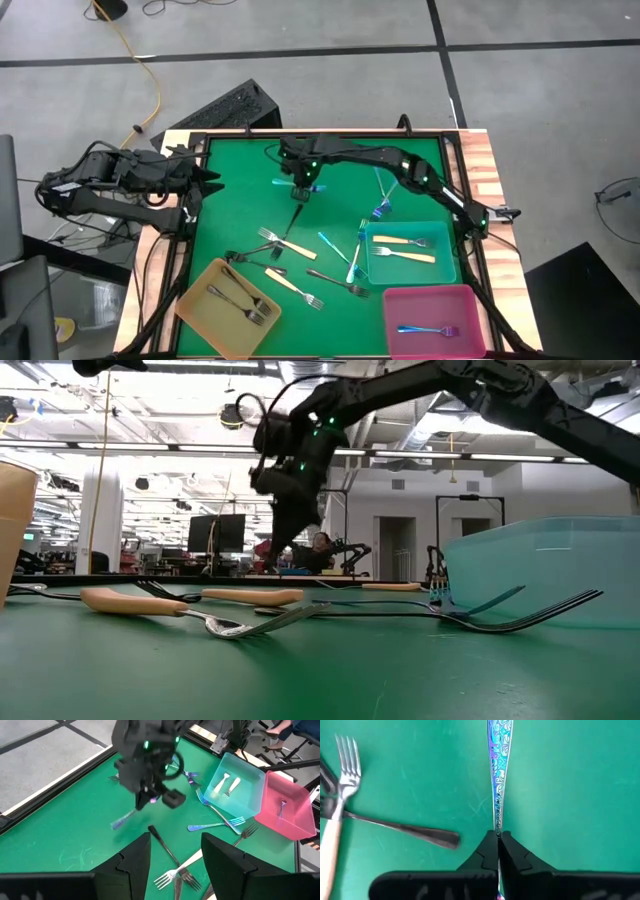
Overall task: Sort silverware by color (type)
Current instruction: Put the purple fork into the pink bin
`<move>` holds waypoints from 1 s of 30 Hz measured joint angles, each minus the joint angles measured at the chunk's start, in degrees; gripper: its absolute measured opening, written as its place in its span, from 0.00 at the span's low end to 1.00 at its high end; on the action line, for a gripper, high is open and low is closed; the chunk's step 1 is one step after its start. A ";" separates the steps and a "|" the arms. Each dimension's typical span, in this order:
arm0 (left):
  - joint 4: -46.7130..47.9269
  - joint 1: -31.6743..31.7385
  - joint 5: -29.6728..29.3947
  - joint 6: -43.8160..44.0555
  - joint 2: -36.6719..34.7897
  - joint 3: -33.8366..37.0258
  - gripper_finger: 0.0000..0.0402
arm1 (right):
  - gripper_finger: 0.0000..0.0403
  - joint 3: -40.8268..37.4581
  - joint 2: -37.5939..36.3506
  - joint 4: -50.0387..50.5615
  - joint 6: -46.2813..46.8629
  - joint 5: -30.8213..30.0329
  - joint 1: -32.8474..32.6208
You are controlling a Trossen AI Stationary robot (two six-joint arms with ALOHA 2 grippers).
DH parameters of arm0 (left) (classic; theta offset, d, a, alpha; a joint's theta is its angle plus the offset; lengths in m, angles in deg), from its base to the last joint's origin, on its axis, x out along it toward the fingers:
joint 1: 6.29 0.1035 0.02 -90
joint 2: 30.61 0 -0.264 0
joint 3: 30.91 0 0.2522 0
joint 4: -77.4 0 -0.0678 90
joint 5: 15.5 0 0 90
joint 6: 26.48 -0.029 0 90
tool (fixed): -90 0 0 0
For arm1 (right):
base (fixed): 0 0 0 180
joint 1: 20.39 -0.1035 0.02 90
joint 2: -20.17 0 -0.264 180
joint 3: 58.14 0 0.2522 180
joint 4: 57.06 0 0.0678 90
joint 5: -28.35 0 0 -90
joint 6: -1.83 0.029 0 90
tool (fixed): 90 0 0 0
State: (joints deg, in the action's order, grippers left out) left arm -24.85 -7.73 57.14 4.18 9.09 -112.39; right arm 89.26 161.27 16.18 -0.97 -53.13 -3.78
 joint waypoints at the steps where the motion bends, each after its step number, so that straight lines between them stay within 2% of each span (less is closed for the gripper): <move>1: 0.00 0.00 0.00 0.00 0.00 0.00 0.39 | 0.05 0.00 -0.67 0.23 0.00 0.06 0.21; 15: -0.55 0.00 -0.02 -2.10 0.00 0.00 0.39 | 0.05 0.07 -11.59 5.58 1.48 -0.90 1.05; 26: -0.52 0.02 -0.16 -2.14 0.00 0.00 0.39 | 0.05 0.13 -16.39 15.40 1.50 -1.08 -4.56; 30: -0.52 0.01 -2.11 -2.16 0.00 0.00 0.39 | 0.05 0.17 -16.52 19.39 2.93 -1.08 -8.13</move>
State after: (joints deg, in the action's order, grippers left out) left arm -25.38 -7.72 55.02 2.01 9.09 -112.39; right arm 89.44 144.75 35.57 1.96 -54.21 -11.91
